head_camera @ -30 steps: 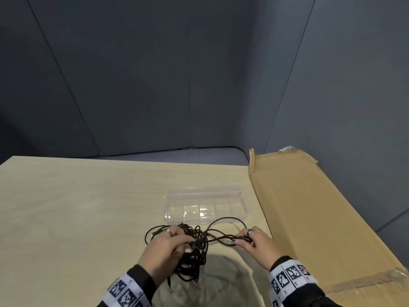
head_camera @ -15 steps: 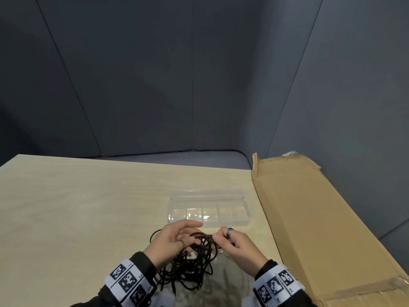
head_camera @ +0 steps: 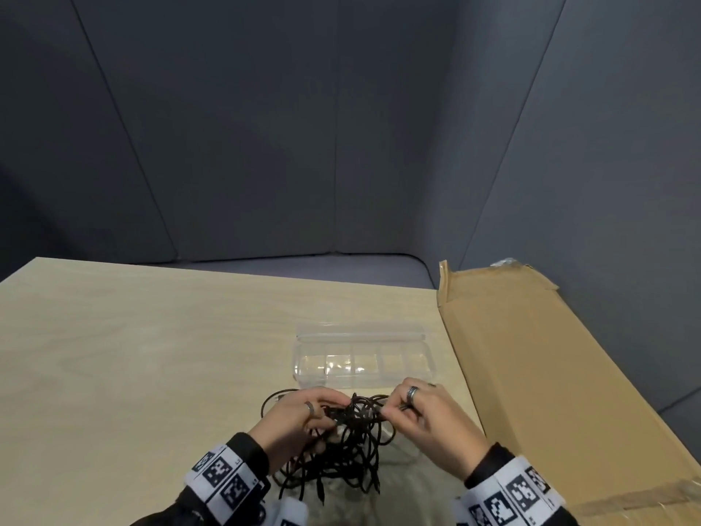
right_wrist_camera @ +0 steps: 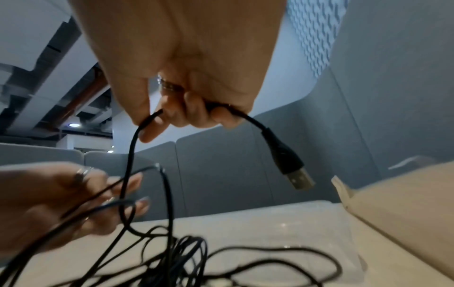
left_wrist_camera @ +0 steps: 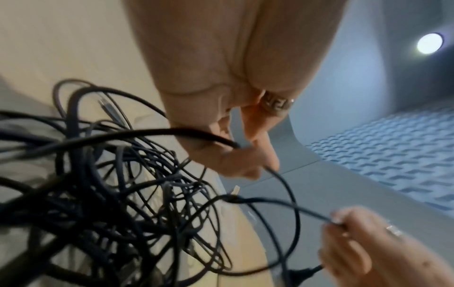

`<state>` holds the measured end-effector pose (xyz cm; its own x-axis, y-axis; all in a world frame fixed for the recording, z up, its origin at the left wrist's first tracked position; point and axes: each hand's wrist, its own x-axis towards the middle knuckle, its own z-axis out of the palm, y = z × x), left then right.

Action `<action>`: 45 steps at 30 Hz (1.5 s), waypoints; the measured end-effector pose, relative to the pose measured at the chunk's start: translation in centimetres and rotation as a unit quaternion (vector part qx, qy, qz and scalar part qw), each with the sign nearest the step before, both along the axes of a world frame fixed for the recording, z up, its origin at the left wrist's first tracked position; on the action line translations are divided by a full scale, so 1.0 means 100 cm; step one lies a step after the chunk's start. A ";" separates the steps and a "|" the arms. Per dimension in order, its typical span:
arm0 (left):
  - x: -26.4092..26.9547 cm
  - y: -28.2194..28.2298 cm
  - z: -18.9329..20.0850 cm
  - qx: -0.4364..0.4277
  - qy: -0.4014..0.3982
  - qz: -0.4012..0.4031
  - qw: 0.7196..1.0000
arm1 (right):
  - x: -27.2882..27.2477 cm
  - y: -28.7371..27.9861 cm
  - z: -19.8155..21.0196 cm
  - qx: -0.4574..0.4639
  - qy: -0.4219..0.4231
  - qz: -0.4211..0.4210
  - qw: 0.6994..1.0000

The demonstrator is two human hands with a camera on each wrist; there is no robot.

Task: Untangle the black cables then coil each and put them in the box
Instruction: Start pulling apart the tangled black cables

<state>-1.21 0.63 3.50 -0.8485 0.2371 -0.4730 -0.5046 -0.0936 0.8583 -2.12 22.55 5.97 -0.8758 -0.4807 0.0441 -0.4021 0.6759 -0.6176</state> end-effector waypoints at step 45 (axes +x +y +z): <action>0.013 -0.001 -0.064 -0.455 0.297 -0.293 0.787 | -0.011 -0.029 0.014 -0.331 -0.243 -0.150 0.899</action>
<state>0.06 0.52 -2.93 -0.8550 0.4623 -0.2351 0.2824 0.7952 0.5366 -3.23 19.60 7.39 -0.9549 -0.2291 -0.1890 0.1629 0.1284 -0.9783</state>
